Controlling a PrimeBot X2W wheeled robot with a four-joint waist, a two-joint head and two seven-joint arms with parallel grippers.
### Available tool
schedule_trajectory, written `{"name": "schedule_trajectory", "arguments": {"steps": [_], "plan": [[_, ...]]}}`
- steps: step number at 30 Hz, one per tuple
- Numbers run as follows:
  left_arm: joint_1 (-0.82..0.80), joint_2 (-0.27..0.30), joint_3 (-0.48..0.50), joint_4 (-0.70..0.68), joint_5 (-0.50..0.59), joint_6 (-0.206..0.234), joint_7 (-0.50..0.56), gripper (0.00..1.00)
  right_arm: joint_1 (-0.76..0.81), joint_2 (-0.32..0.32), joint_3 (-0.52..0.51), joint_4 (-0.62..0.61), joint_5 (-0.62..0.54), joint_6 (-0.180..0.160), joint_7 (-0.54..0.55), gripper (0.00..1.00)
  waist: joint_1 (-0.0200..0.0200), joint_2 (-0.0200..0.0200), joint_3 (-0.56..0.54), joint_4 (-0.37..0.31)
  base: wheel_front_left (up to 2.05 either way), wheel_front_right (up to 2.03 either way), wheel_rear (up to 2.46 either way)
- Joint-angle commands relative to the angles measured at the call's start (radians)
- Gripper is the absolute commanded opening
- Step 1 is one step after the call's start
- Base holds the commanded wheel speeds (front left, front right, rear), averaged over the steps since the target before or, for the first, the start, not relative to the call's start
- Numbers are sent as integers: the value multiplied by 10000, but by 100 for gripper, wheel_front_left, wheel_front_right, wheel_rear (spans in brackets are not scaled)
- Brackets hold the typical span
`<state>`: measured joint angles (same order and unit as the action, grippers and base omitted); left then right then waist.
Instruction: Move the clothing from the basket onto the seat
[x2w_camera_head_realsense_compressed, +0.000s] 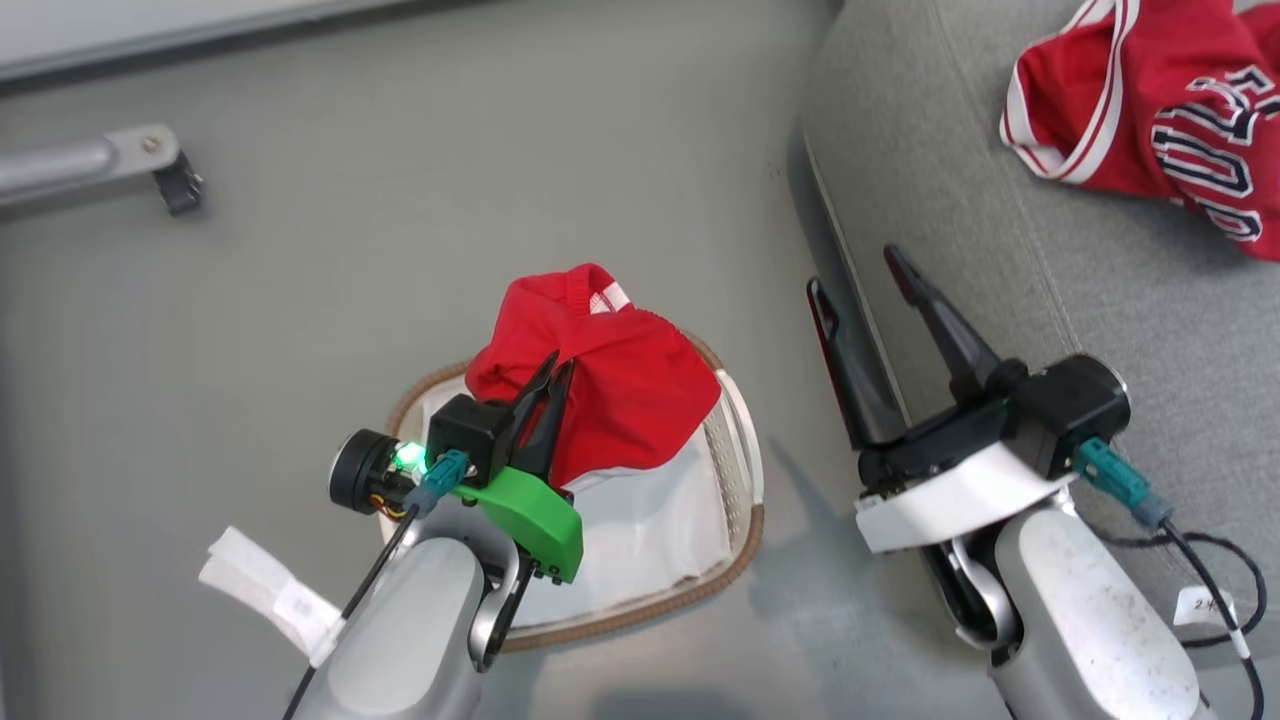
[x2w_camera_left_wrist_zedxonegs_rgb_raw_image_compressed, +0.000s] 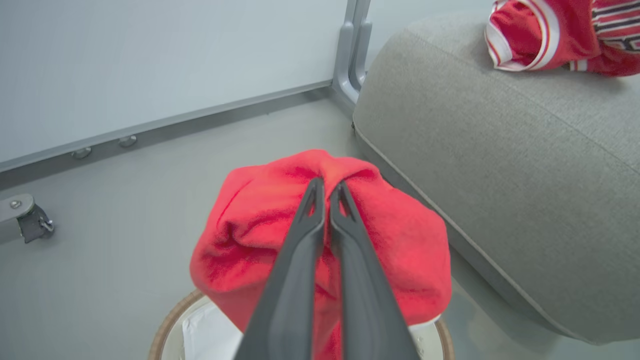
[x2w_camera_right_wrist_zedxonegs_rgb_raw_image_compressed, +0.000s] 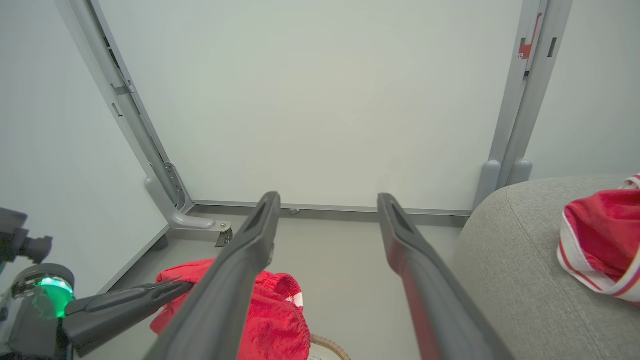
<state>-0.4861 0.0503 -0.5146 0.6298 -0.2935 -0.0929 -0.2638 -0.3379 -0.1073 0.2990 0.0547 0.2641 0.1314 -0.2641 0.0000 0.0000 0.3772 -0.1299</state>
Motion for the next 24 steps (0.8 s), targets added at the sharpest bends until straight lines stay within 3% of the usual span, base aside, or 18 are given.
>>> {"name": "schedule_trajectory", "arguments": {"steps": [1,16,24], "plan": [[349,9,149,-395,57,62,-9,0,289,11,13,73,-22,-14,-4,100,0,0,-1160,672,0,0,0],[1198,11,646,-3641,268,-108,-9,0,1349,190,374,559,-137,-14,-4,100,0,0,-2616,1091,0,0,0],[1472,14,330,-4593,161,-122,-9,0,988,97,1621,128,-120,-12,-4,100,0,0,-2927,1226,0,0,0]]}}
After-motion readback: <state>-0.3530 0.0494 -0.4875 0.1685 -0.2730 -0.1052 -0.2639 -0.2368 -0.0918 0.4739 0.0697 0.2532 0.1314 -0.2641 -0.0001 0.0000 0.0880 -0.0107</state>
